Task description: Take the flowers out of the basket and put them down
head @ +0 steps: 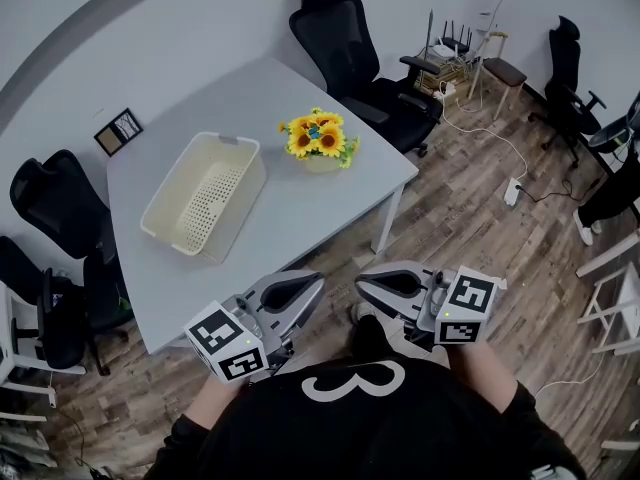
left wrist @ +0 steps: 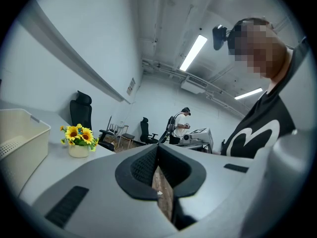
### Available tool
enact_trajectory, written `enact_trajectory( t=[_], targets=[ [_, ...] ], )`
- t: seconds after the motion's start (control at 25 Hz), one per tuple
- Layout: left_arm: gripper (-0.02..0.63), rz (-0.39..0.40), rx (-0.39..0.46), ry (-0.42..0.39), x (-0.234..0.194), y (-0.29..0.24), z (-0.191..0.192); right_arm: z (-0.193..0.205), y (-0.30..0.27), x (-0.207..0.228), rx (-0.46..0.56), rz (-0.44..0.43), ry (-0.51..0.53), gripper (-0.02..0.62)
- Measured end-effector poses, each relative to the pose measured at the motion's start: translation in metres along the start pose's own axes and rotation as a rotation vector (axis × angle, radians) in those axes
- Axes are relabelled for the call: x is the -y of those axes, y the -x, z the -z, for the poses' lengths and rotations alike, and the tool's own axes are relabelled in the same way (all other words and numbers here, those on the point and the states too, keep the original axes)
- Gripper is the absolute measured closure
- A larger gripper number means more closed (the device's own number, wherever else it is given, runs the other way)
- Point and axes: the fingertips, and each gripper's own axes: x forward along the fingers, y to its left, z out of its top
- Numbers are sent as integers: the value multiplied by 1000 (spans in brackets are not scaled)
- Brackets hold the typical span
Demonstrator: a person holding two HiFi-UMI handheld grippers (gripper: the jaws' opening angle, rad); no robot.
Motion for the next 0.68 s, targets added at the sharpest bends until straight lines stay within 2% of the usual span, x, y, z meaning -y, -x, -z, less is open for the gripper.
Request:
enact_trajectory(
  t=[0.68],
  targets=[
    [594, 6, -8, -21, 7, 0, 0, -3, 2, -8, -4, 5, 13, 588]
  ],
)
